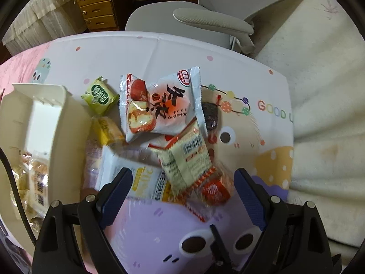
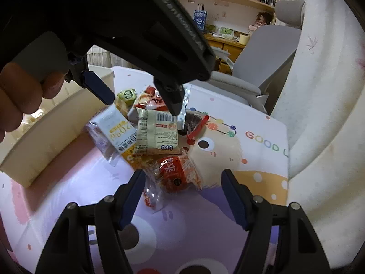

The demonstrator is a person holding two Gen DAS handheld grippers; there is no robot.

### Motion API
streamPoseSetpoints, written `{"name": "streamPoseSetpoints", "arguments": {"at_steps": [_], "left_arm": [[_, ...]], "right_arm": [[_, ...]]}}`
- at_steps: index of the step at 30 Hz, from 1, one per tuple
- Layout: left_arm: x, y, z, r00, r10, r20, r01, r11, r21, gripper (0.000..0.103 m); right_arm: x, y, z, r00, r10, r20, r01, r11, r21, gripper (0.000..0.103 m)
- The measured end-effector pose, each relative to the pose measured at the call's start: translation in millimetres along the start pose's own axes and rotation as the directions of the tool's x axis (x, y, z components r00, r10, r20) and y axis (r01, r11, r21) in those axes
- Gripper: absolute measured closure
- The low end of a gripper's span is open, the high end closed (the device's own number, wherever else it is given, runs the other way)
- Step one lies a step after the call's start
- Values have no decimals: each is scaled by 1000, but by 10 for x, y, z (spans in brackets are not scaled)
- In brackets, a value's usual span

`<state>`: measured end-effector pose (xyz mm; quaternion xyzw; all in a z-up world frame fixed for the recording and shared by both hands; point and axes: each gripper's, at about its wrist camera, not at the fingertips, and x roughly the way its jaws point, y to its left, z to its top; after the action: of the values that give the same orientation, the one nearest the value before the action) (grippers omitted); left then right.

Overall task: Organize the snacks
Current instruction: 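Reach the left tool to the white-and-red packets while right tool grasps the red packet, then carry the white-and-red packet with left tool while right tool carries the red packet to the tray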

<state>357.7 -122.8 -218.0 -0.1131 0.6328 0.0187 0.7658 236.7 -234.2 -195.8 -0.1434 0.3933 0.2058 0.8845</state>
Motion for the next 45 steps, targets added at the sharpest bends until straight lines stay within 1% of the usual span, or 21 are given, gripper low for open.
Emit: {"name": "streamPoseSetpoints", "arguments": {"at_steps": [7,12,14,17,19,21,23,25,26,27,28,29,30,31,32,33,34,39,45], "left_arm": [[303,-25,80,999,19,-27,-19,1000,-5,13],[394,-99,110,998,58,-8,-58,998,14,13],[435,-121,127,997,73,-16,-73,997,17,14],[511,-116,148,997,77,-30,-77,997,4,19],[534,-112,162,996,79,-32,-79,997,-4,24],[568,-112,175,996,78,-36,-78,997,-13,27],[623,-96,183,996,71,-46,-72,997,-21,32],[632,-82,169,997,67,-48,-68,997,-27,41],[637,-98,171,997,60,-46,-61,998,-26,43],[637,-110,169,998,53,-45,-55,998,-26,48],[647,-126,162,998,45,-44,-46,999,-26,56],[651,-145,155,998,33,-46,-34,999,-27,59],[650,-151,151,999,26,-45,-28,999,-30,65],[652,-167,149,999,18,-44,-19,999,-31,73],[649,-175,143,999,5,-44,-6,999,-32,78],[635,-189,147,999,0,-45,-1,999,-32,89],[627,-193,149,999,-7,-46,5,999,-32,91],[541,-184,130,999,-41,-29,40,998,-40,93],[357,-61,116,992,-123,20,124,990,-62,93]], "right_arm": [[325,20,-28,999,23,-30,-23,1000,-19,34],[463,27,-44,997,55,-49,-56,998,-19,34],[492,53,-56,996,68,-51,-69,997,-23,34],[500,56,-58,997,69,-44,-70,997,-26,34],[504,53,-68,997,70,-44,-71,997,-25,35],[512,56,-71,997,60,-47,-62,997,-39,36],[526,75,-76,997,51,-53,-54,997,-55,39],[526,77,-86,997,48,-55,-51,997,-55,40],[528,74,-88,997,48,-56,-51,997,-54,41],[527,71,-90,997,48,-57,-51,997,-52,41],[521,69,-93,997,48,-58,-51,997,-51,42],[523,68,-94,997,47,-59,-50,997,-51,43],[521,60,-98,997,47,-61,-50,997,-54,43],[518,53,-99,997,47,-62,-50,997,-56,44],[514,47,-101,997,47,-64,-50,997,-58,45],[509,44,-102,997,46,-65,-50,997,-58,46],[490,23,-99,997,47,-66,-51,997,-54,46],[476,-26,-73,996,49,-78,-52,998,-38,49],[473,-35,-66,993,56,-100,-59,998,-29,51]]}}
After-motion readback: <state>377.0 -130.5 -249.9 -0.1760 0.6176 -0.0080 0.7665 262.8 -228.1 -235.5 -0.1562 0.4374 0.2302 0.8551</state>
